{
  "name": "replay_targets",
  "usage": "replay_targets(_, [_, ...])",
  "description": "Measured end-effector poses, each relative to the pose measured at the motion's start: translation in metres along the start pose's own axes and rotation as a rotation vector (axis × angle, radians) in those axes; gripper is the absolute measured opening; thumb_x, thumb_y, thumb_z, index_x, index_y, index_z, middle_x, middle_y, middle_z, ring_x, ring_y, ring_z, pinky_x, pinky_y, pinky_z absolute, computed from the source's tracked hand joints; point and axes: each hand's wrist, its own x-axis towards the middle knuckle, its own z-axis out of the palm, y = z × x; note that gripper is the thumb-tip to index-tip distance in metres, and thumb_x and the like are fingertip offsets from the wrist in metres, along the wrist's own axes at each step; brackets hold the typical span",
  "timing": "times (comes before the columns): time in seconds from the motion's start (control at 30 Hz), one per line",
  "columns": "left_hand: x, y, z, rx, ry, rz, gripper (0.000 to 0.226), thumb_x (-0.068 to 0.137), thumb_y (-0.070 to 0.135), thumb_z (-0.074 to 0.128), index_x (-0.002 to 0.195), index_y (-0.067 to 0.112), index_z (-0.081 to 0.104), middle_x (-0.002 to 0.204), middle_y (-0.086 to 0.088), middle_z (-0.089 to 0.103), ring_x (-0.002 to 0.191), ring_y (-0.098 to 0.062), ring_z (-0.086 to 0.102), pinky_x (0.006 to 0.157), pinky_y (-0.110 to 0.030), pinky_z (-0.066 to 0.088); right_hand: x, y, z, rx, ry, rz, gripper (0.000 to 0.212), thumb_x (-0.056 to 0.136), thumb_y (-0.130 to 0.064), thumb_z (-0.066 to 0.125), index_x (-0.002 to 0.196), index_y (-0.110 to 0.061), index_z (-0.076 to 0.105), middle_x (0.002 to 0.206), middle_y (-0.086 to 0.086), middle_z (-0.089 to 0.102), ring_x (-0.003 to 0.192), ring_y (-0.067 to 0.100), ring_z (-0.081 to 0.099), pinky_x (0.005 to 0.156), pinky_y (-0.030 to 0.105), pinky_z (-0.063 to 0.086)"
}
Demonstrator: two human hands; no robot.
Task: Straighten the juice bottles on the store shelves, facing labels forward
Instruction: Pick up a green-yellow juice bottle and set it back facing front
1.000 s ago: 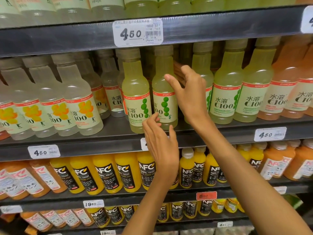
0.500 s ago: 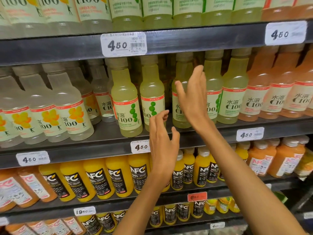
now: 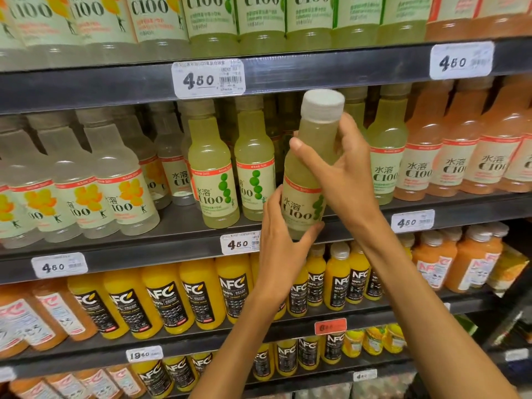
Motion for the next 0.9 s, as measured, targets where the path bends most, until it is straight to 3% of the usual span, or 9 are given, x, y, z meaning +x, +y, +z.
replay_targets(0.07, [-0.007, 0.001, -0.002, -0.035, -0.018, -0.017, 0.079, 0.080, 0.036, 0.072, 0.143, 0.027, 0.025, 0.139, 0.005, 0.045, 0.125, -0.010, 0.047, 0.100, -0.039, 0.046, -0.004, -0.010, -0.006, 0.090, -0.017, -0.002, 0.035, 0.086, -0.014, 0.068, 0.117, -0.005, 0.053, 0.103, -0.003, 0.063, 0.095, 0.005, 0.062, 0.079, 0.018, 0.051])
replay_targets(0.17, [-0.019, 0.001, -0.011, -0.104, -0.039, -0.033, 0.081, 0.069, 0.050, 0.071, 0.138, 0.033, 0.032, 0.129, 0.011, 0.054, 0.117, -0.005, 0.054, 0.095, -0.034, 0.051, -0.008, -0.020, -0.014, 0.158, -0.052, 0.036, 0.039, 0.083, -0.017, 0.072, 0.117, -0.007, 0.055, 0.103, -0.004, 0.066, 0.095, 0.004, 0.065, 0.077, 0.018, 0.051])
replay_targets(0.37, [-0.052, -0.003, -0.022, -0.278, -0.261, -0.097, 0.056, 0.075, 0.028, 0.073, 0.125, 0.034, 0.049, 0.111, 0.020, 0.066, 0.104, 0.000, 0.062, 0.080, -0.014, 0.051, -0.008, -0.015, -0.025, 0.431, -0.229, 0.285, 0.047, 0.083, -0.026, 0.062, 0.126, -0.012, 0.049, 0.092, 0.004, 0.071, 0.088, 0.022, 0.070, 0.074, 0.029, 0.054])
replay_targets(0.5, [-0.066, 0.000, -0.024, -0.415, -0.421, -0.206, 0.042, 0.081, 0.030, 0.065, 0.120, 0.027, 0.051, 0.111, 0.019, 0.068, 0.105, -0.001, 0.063, 0.080, -0.011, 0.049, -0.014, -0.004, -0.028, 0.541, -0.359, 0.389, 0.042, 0.088, -0.032, 0.051, 0.124, -0.010, 0.049, 0.085, 0.003, 0.071, 0.081, 0.022, 0.071, 0.067, 0.030, 0.055])
replay_targets(0.6, [-0.073, 0.002, -0.020, -0.497, -0.500, -0.274, 0.047, 0.081, 0.047, 0.055, 0.122, 0.025, 0.052, 0.117, 0.012, 0.068, 0.111, -0.007, 0.062, 0.087, -0.019, 0.051, -0.016, 0.003, -0.030, 0.663, -0.339, 0.467, 0.034, 0.092, -0.030, 0.052, 0.116, -0.008, 0.051, 0.080, 0.004, 0.069, 0.079, 0.021, 0.070, 0.067, 0.031, 0.057])
replay_targets(0.73, [-0.073, 0.012, -0.003, -0.616, -0.422, -0.440, 0.070, 0.075, 0.060, 0.053, 0.136, 0.025, 0.045, 0.129, -0.005, 0.061, 0.121, -0.026, 0.056, 0.105, -0.051, 0.041, -0.016, 0.012, -0.041, 0.581, -0.286, 0.519, 0.023, 0.093, -0.030, 0.057, 0.107, -0.012, 0.056, 0.079, 0.002, 0.070, 0.080, 0.019, 0.071, 0.063, 0.029, 0.056])
replay_targets(0.83, [-0.073, 0.017, 0.016, -0.608, -0.314, -0.470, 0.059, 0.068, 0.071, 0.055, 0.118, 0.041, 0.060, 0.116, 0.002, 0.069, 0.110, -0.019, 0.064, 0.099, -0.048, 0.046, -0.016, 0.023, -0.052, 0.554, -0.264, 0.562, 0.028, 0.091, -0.033, 0.060, 0.113, -0.016, 0.055, 0.079, 0.000, 0.071, 0.082, 0.020, 0.072, 0.061, 0.028, 0.055])
replay_targets(0.9, [-0.075, 0.019, 0.027, -0.705, -0.334, -0.477, 0.060, 0.071, 0.073, 0.052, 0.116, 0.035, 0.063, 0.107, -0.003, 0.071, 0.096, -0.021, 0.069, 0.083, -0.041, 0.054, -0.014, 0.030, -0.064, 0.608, -0.286, 0.606, 0.035, 0.091, -0.036, 0.058, 0.117, -0.013, 0.054, 0.081, 0.002, 0.071, 0.082, 0.021, 0.072, 0.062, 0.029, 0.055])
